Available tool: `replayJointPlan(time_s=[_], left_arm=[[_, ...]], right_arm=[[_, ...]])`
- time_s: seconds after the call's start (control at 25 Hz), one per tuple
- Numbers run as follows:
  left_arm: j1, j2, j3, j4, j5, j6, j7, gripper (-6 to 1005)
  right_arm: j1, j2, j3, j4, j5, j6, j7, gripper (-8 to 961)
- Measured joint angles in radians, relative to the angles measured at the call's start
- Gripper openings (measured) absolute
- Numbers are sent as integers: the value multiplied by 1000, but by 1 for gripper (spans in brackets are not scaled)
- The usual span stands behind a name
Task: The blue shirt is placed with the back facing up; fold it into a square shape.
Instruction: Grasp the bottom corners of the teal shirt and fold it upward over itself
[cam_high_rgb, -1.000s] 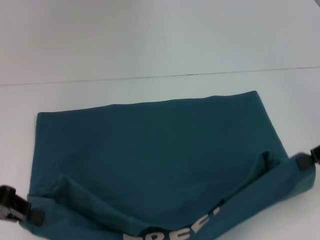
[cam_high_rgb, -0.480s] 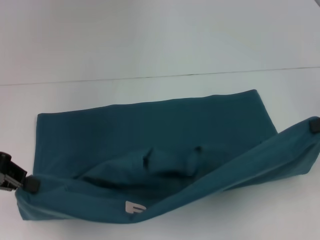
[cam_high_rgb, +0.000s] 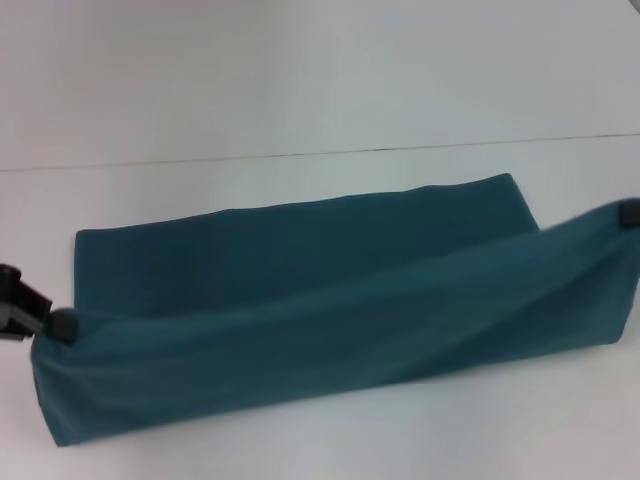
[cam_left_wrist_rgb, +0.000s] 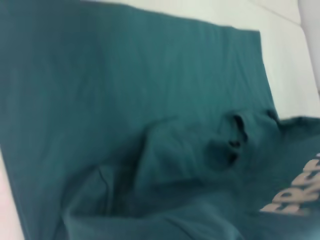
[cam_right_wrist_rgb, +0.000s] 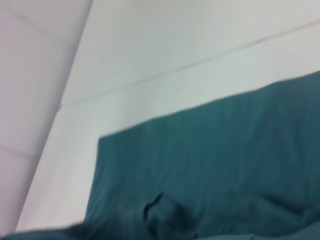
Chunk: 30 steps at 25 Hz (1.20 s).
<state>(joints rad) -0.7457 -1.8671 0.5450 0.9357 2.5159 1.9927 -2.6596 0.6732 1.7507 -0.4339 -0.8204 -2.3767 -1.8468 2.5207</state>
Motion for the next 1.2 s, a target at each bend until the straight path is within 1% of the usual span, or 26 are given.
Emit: replayJointPlan(time_s=[0.28,0.4,0.64,0.8,0.92,1.04,1.2], left_arm=[[-35,-8,54,-88,0,-207,-60,27],[-50,-8,76,-120,0,-298,-92,27],[-60,-19,85,-137,0,-429,-124,27],[-61,-32,86,-163,0,-516,-125,27],[-60,-48,95,-179,0,-587,-119,26],[-60,-56,124,-209,0,-658,-120,26],[-61,-67,131,-217,0,-707,-131,26]], right_arm=[[11,45,-7,61,-2,222,25,57],[16,70,-8,67,0,317,34,57],[27,112,-34,69,1,457,34,56],[35,146,-83,75,-4,572,27,56],[40,170,-143,98,-6,693,27,56],[54,185,-207,145,-10,805,26,57],[73,195,-267,184,-13,909,34,57]])
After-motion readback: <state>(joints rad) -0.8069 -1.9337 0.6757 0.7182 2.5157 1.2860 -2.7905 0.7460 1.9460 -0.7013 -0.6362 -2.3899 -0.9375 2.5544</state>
